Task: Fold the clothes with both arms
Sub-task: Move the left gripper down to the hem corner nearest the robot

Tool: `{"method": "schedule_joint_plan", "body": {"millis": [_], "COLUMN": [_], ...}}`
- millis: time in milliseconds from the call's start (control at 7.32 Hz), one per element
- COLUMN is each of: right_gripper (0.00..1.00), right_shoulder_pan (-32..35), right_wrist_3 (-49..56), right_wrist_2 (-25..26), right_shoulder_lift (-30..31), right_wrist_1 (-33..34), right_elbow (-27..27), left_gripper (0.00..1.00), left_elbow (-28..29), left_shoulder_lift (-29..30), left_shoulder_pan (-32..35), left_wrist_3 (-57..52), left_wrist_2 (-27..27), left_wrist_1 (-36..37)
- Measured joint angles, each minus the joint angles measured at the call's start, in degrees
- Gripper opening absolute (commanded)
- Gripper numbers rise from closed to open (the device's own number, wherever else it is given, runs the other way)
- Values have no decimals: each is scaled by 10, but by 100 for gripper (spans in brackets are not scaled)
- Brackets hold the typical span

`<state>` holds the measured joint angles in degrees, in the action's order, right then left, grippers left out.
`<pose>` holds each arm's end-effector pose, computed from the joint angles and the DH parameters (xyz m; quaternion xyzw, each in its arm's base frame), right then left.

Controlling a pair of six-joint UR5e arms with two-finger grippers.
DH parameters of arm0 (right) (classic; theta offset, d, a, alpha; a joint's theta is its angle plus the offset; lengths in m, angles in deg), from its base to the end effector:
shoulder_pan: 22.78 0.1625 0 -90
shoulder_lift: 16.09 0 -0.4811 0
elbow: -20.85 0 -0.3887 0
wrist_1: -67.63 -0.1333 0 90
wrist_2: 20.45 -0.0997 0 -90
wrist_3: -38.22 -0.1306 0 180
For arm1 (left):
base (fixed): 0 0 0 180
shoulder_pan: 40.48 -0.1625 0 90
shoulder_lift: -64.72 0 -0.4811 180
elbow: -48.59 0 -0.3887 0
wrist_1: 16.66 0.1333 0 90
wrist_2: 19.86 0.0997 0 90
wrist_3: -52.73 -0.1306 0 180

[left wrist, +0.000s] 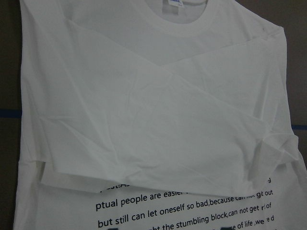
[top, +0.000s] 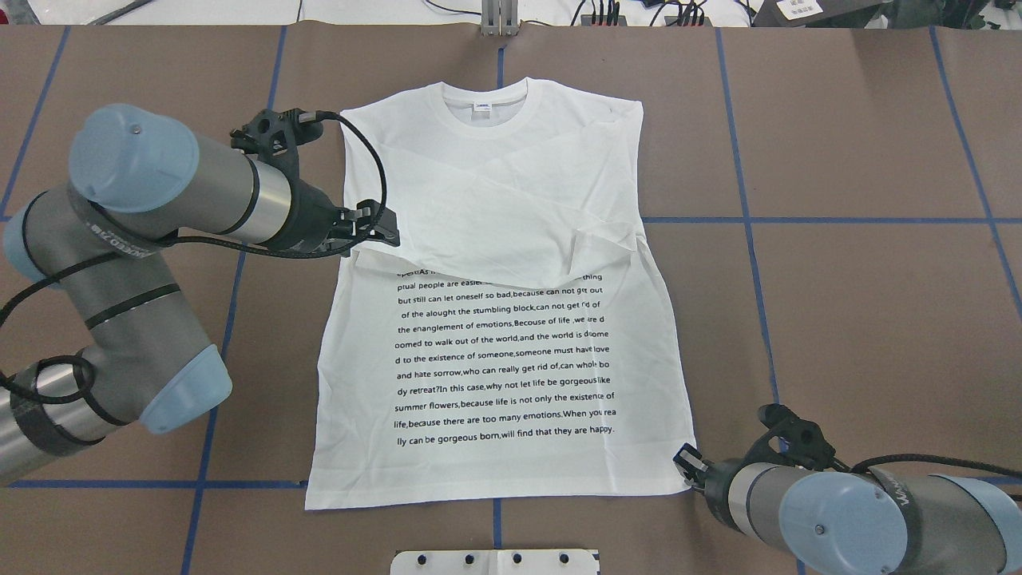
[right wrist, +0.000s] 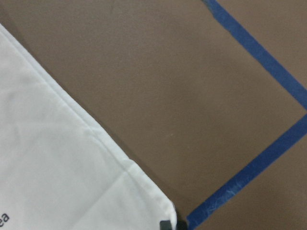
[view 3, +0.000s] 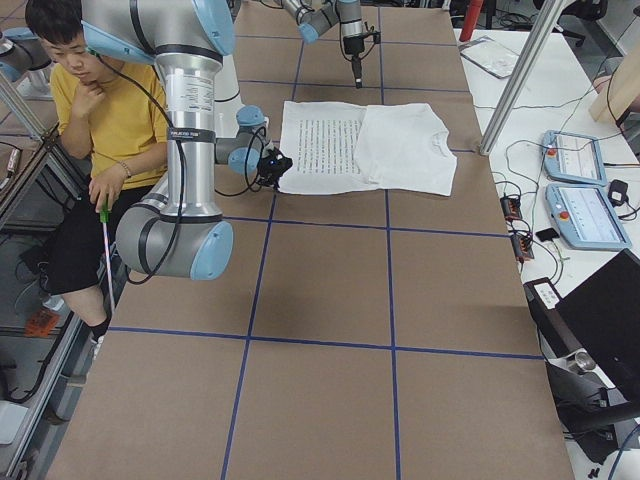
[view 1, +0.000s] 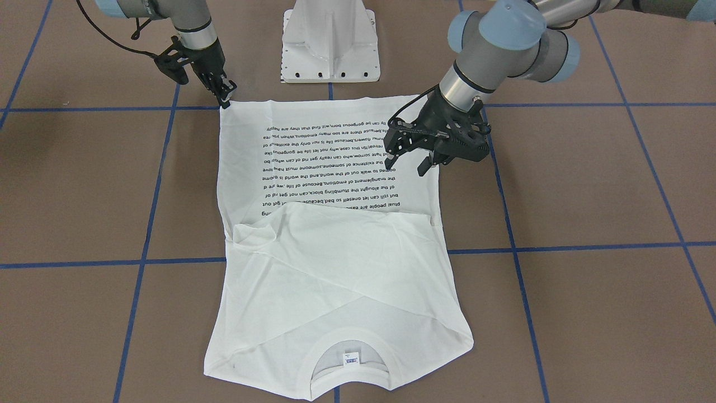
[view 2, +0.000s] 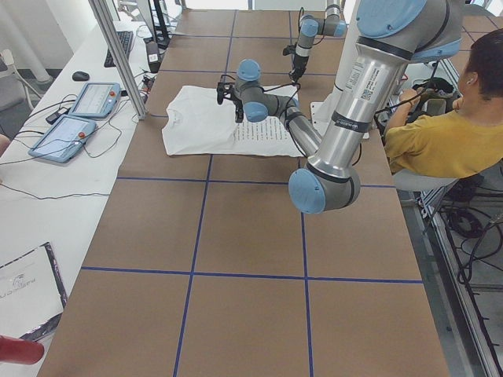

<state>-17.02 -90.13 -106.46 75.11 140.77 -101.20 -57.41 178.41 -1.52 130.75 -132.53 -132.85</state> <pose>-0.4703 -0.1906 0.4581 -0.0828 -0.3969 0.3563 0.8418 0.4479 -0.4689 0.3131 0.0804 0.5523 -0.0880 0.8251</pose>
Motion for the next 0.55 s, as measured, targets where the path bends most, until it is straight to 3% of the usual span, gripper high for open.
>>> {"method": "schedule_joint_plan", "body": {"millis": [410,547], "right_gripper": [0,0], "right_shoulder_pan": [1,1], "right_wrist_3": [0,0], "right_wrist_2": [-5,-5], "right_shoulder_lift": [14,16], "right_wrist_1": [0,0], "right_elbow": [-13,-14], "left_gripper": [76,83], "left_elbow": [-100,-110], "left_shoulder_lift": [-120,-140], "left_shoulder_pan": [-103,-146], "left_wrist_3": [117,151], "left_wrist_2": [101,129], "left_wrist_1": [2,6]}}
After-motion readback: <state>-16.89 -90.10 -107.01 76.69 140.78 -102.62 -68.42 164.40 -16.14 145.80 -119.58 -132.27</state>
